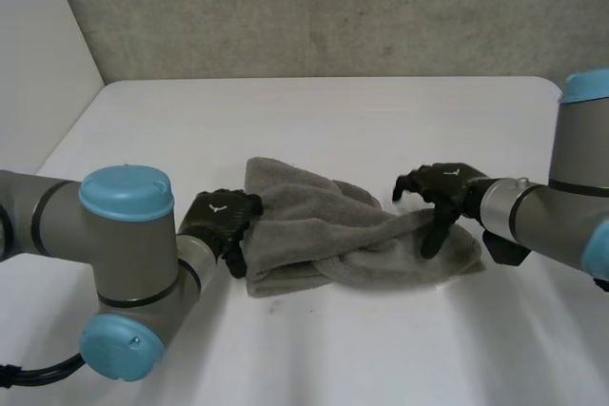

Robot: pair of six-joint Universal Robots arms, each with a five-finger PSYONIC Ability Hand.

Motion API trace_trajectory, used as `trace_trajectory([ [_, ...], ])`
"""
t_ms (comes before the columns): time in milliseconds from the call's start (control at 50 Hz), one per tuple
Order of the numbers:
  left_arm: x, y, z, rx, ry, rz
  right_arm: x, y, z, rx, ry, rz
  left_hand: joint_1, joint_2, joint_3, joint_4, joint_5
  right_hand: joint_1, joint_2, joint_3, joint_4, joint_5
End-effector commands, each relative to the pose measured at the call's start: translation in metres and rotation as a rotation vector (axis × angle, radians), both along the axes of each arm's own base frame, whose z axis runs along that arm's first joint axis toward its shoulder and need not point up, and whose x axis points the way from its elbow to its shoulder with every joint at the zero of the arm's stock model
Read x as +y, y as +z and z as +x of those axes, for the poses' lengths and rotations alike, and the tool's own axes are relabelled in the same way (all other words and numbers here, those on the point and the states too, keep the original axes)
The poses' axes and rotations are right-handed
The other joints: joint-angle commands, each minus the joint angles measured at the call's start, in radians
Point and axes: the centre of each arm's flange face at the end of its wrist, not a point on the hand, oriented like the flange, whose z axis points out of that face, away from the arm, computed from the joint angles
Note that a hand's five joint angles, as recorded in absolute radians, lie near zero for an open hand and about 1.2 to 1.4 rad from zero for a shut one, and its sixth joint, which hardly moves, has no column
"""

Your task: Fold the towel.

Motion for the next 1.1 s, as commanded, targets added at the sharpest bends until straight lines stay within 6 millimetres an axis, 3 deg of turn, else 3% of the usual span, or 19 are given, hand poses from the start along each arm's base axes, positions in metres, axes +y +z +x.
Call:
trace_trajectory([
  [20, -0.007, -0.004, -0.015, 0.051, -0.057, -0.033, -0.012, -0.01, 0.012, 0.008, 0.018, -0.026, 0.413, 0.414, 0.414, 0.415, 0.415, 0.73, 0.823, 0.819, 0.819, 0.825],
  [100, -0.027, 0.011, -0.028, 0.116, -0.055, -0.132, -0.027, 0.004, 0.02, 0.01, -0.019, -0.144, 0.98, 0.98, 0.98, 0.982, 0.982, 0.875, 0.969, 0.964, 0.964, 0.971],
  [180, -0.041, 0.029, -0.037, 0.164, -0.056, -0.215, -0.041, 0.024, 0.027, -0.01, -0.063, -0.293, 1.008, 1.008, 1.008, 1.01, 1.01, 0.875, 0.969, 0.964, 0.964, 0.971],
  [220, -0.058, 0.064, -0.047, 0.233, -0.052, -0.344, -0.055, 0.063, 0.034, -0.089, -0.112, -0.534, 1.008, 1.008, 1.008, 1.01, 1.01, 0.875, 0.969, 0.964, 0.964, 0.971],
  [280, -0.067, 0.086, -0.05, 0.273, -0.046, -0.419, -0.058, 0.088, 0.035, -0.143, -0.142, -0.671, 1.008, 1.008, 1.008, 1.01, 1.01, 0.875, 0.969, 0.964, 0.964, 0.971],
  [320, -0.08, 0.137, -0.049, 0.356, 0.007, -0.578, -0.057, 0.126, 0.031, -0.242, -0.197, -0.897, 1.008, 1.008, 1.008, 1.01, 1.01, 0.875, 0.969, 0.964, 0.964, 0.971],
  [340, -0.08, 0.138, -0.049, 0.356, 0.007, -0.579, -0.057, 0.126, 0.03, -0.242, -0.197, -0.899, 1.008, 1.008, 1.008, 1.01, 1.01, 0.875, 0.969, 0.964, 0.964, 0.971],
  [380, -0.078, 0.181, -0.044, 0.417, 0.04, -0.689, -0.047, 0.149, 0.026, -0.31, -0.222, -1.038, 1.008, 1.008, 1.008, 1.01, 1.01, 0.875, 0.969, 0.964, 0.964, 0.971],
  [440, -0.069, 0.201, -0.039, 0.408, 0.036, -0.739, -0.036, 0.147, 0.022, -0.271, -0.211, -1.031, 1.008, 1.008, 1.008, 1.01, 1.01, 0.875, 0.969, 0.964, 0.964, 0.971],
  [560, -0.047, 0.174, -0.035, 0.266, 0.001, -0.669, -0.018, 0.114, 0.02, -0.082, -0.138, -0.87, 1.008, 1.008, 1.008, 1.01, 1.01, 0.875, 0.969, 0.964, 0.964, 0.971],
  [600, -0.018, 0.135, -0.04, 0.151, -0.091, -0.564, -0.003, 0.082, 0.016, 0.082, -0.049, -0.697, 1.008, 1.008, 1.008, 1.01, 1.01, 0.875, 0.969, 0.964, 0.964, 0.971],
  [620, -0.018, 0.135, -0.04, 0.151, -0.091, -0.564, -0.003, 0.082, 0.016, 0.083, -0.049, -0.696, 1.008, 1.008, 1.008, 1.01, 1.01, 0.875, 0.969, 0.964, 0.964, 0.971],
  [660, 0.013, 0.09, -0.042, 0.034, -0.178, -0.45, 0.012, 0.046, 0.012, 0.237, 0.036, -0.518, 1.008, 1.008, 1.008, 1.01, 1.01, 0.875, 0.969, 0.964, 0.964, 0.971],
  [780, 0.052, 0.027, -0.022, -0.12, -0.232, -0.272, 0.032, 0.01, -0.001, 0.395, 0.124, -0.337, 1.008, 1.008, 1.008, 1.01, 1.01, 0.875, 0.969, 0.964, 0.964, 0.971],
  [860, 0.069, 0.014, -0.017, -0.148, -0.253, -0.219, 0.037, 0.004, -0.004, 0.407, 0.133, -0.324, 0.976, 0.976, 0.976, 0.978, 0.978, 0.875, 0.969, 0.964, 0.964, 0.971],
  [900, 0.089, 0.013, -0.021, -0.139, -0.293, -0.19, 0.036, 0.0, -0.011, 0.409, 0.115, -0.313, 0.319, 0.32, 0.32, 0.322, 0.321, 0.875, 0.969, 0.964, 0.964, 0.971],
  [920, 0.089, 0.013, -0.021, -0.138, -0.294, -0.19, 0.036, 0.0, -0.011, 0.409, 0.115, -0.313, 0.315, 0.316, 0.316, 0.318, 0.317, 0.875, 0.969, 0.964, 0.964, 0.971],
  [940, 0.095, 0.015, -0.024, -0.136, -0.312, -0.187, 0.035, -0.003, -0.013, 0.407, 0.106, -0.306, -0.094, -0.094, -0.094, -0.092, -0.093, 0.875, 0.969, 0.964, 0.964, 0.971],
  [1100, 0.089, 0.052, -0.023, -0.066, -0.282, -0.274, 0.031, -0.014, -0.019, 0.386, 0.06, -0.367, -0.181, -0.18, -0.18, -0.179, -0.179, 0.875, 0.969, 0.964, 0.964, 0.971],
])
